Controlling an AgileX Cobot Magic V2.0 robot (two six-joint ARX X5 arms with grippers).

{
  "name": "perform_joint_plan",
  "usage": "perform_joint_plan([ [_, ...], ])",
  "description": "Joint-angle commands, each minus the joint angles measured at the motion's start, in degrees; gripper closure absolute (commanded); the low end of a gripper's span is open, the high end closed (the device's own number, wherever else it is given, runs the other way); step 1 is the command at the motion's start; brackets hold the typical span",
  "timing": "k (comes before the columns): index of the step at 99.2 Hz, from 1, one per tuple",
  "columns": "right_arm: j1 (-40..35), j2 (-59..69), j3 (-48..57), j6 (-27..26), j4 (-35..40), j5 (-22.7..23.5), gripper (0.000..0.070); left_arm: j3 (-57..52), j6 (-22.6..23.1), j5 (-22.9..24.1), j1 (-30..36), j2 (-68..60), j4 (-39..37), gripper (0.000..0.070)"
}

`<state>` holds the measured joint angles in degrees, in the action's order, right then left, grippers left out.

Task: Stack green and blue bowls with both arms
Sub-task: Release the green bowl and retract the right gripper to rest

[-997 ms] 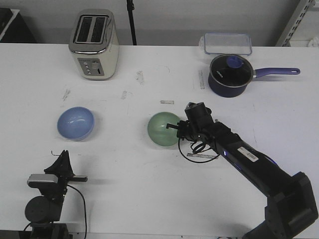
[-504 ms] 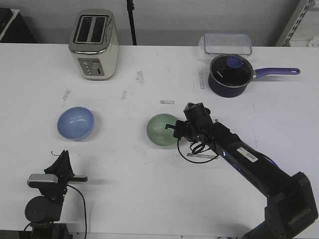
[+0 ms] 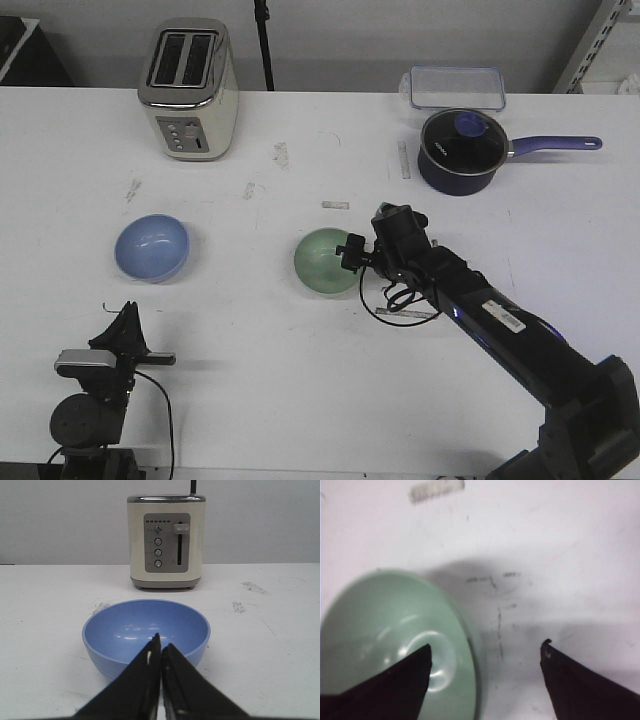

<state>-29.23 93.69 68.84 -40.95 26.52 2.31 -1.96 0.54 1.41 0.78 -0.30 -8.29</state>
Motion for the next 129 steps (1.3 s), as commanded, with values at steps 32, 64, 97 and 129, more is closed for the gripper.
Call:
perform_joint_plan([
  [32,0.8,-9.8,-2.0,18.0,-2.1,-7.8,0.0279,1.3,0.3,0.1,0.0,0.1,-0.7,0.0699],
  [64,10.2,-25.4,-16.7,33.9,-13.7,-8.3,0.0688,1.3,0.3,0.1,0.0,0.1,-0.8,0.0698],
  [97,25.0,-44.1,-31.5,41.0,-20.7,-0.7,0.0690,1.3,0.3,0.1,0.0,0.1,-0.8,0.0698],
  [129,28.1,-63.1,-45.2,42.4,-24.3,1.5,0.0690,1.3,0.3,0.1,0.0,0.1,-0.8,0.0698],
])
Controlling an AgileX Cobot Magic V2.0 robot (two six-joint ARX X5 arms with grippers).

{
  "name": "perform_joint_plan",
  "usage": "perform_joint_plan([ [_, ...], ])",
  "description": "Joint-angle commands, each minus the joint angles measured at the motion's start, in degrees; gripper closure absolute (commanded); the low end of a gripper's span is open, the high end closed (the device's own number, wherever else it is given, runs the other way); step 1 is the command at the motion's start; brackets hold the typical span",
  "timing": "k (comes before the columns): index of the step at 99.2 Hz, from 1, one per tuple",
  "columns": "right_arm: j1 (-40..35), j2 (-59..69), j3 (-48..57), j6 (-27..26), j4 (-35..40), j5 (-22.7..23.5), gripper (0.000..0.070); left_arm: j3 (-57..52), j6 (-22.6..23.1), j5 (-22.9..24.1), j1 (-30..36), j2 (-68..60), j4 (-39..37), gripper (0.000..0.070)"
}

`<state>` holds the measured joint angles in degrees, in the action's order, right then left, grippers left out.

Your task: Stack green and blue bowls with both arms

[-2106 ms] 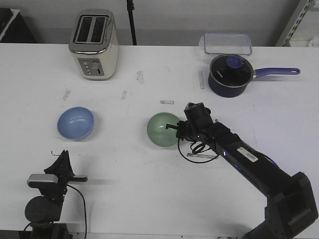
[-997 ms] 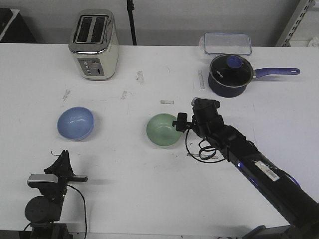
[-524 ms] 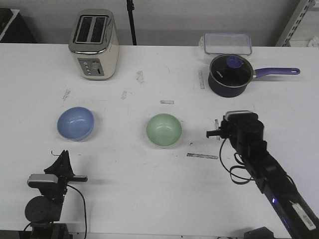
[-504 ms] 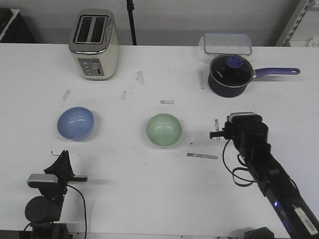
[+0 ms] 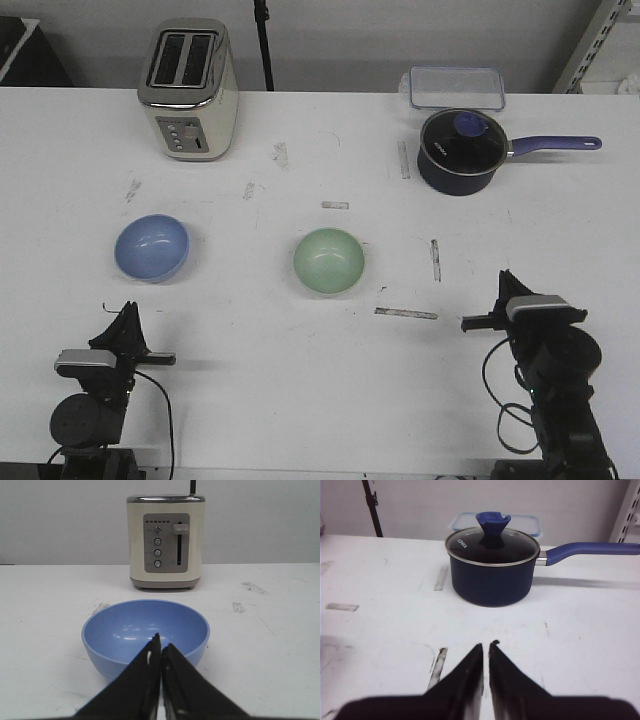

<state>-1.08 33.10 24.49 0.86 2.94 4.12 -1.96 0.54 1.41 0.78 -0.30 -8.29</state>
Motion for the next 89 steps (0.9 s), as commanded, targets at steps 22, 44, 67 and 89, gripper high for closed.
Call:
perform_joint_plan([
  [22,0.0,-12.6,-2.6,0.4,3.5,-2.6,0.0690,1.3,0.3,0.1,0.0,0.1,-0.7,0.0698],
  [44,0.0,-18.9,-2.6,0.4,3.6,-2.6,0.0690,1.3,0.3,0.1,0.0,0.1,-0.8,0.0698],
  [67,0.0,-22.0,-2.6,0.5,3.1,-2.6,0.0690,1.3,0.3,0.1,0.0,0.1,-0.8,0.0698],
  [89,0.0,-22.2,-2.6,0.5,3.1,-2.6,0.0690,1.3,0.3,0.1,0.0,0.1,-0.8,0.0698],
])
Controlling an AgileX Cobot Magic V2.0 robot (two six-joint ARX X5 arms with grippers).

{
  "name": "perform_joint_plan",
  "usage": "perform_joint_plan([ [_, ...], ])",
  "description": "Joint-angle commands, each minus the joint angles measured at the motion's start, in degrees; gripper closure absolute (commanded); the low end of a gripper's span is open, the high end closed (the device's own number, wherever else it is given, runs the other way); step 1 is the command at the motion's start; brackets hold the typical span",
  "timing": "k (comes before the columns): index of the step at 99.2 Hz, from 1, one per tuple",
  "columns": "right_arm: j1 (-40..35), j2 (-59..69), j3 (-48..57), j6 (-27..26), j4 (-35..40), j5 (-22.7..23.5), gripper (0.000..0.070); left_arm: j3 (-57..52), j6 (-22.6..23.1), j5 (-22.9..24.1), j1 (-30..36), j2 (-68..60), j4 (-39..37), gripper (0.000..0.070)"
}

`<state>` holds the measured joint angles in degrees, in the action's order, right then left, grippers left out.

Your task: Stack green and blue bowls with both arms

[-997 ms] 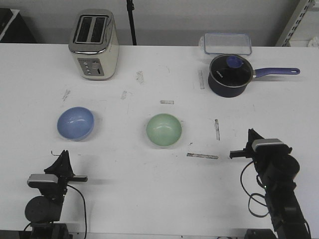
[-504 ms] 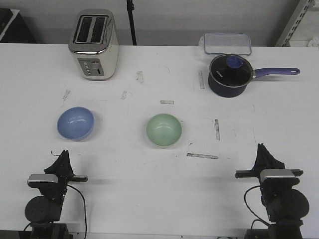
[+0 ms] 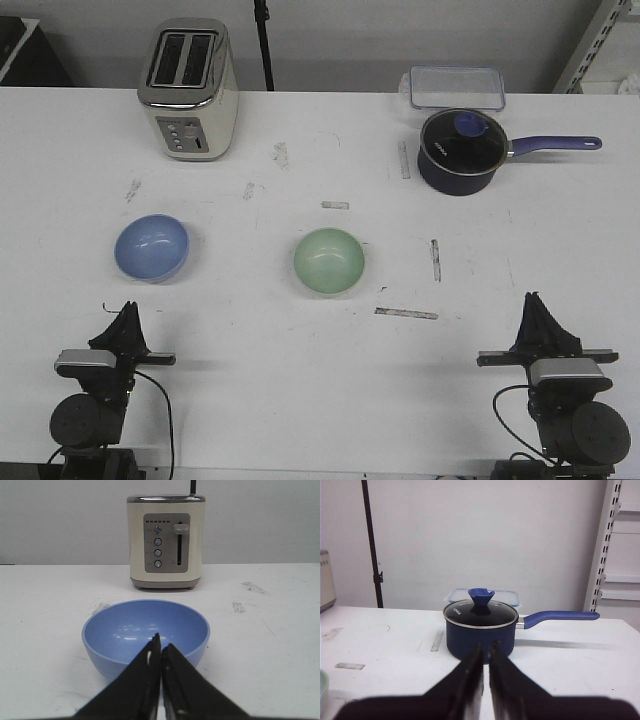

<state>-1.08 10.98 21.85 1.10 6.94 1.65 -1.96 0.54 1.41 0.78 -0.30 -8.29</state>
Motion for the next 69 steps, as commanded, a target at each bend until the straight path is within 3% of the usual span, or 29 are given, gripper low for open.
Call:
perform_joint_plan([
  [1,0.0,-0.1,0.1,0.2,-0.9,-0.2,0.0690,1.3,0.3,0.1,0.0,0.1,-0.8,0.0698],
  [69,0.0,-0.1,0.1,0.2,-0.9,-0.2,0.0690,-2.7,-0.1,0.3,0.0,-0.2,-2.1,0.0699],
])
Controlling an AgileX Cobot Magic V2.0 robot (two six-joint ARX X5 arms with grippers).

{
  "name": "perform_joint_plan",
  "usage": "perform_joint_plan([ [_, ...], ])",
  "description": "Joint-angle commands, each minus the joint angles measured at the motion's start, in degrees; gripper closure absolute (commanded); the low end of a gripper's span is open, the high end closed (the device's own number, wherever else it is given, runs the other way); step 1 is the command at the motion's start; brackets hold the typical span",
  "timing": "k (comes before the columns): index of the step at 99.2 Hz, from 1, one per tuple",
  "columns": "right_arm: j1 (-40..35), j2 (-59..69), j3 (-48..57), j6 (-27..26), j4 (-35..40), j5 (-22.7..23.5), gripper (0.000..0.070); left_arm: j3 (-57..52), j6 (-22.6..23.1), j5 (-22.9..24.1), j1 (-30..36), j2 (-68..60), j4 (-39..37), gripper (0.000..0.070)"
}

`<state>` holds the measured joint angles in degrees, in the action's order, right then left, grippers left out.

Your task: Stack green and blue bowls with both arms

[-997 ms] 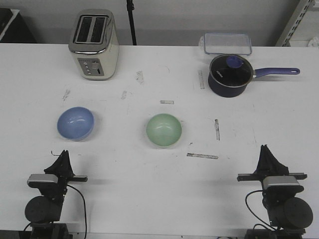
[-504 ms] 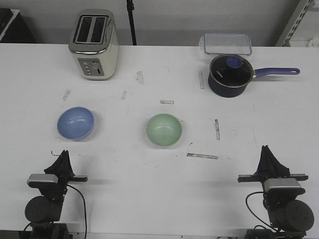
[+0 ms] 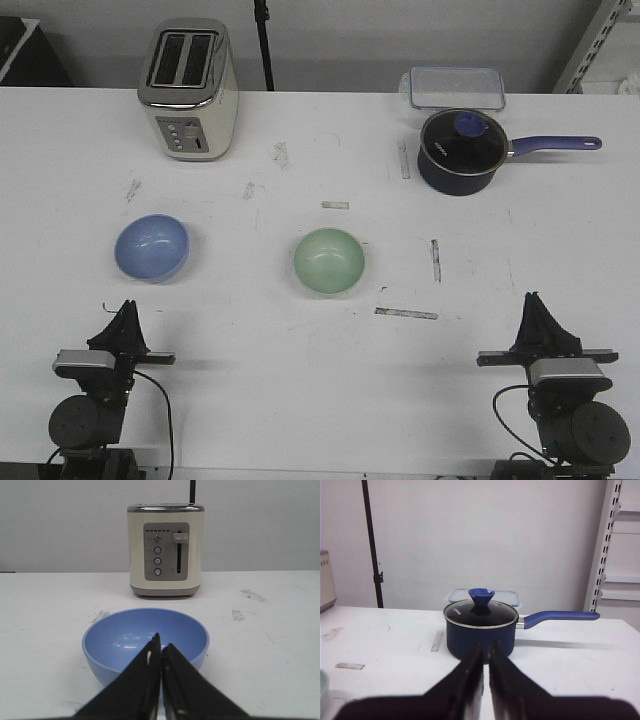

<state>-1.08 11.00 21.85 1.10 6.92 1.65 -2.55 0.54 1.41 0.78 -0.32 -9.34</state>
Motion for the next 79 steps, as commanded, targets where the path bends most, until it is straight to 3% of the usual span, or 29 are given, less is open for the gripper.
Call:
perform_joint_plan([
  [1,0.0,-0.1,0.1,0.2,-0.9,-0.2,0.0690,-2.4,-0.1,0.3,0.0,-0.3,-1.0,0.0699],
  [25,0.0,-0.1,0.1,0.2,-0.9,-0.2,0.0690,-14.8,0.4,0.4,0.0,-12.4,4.9,0.0699],
  [79,0.0,-0.1,0.1,0.2,-0.9,-0.2,0.0690,-37.5,-0.1,0.4,0.0,-44.9,6.5,0.0699],
])
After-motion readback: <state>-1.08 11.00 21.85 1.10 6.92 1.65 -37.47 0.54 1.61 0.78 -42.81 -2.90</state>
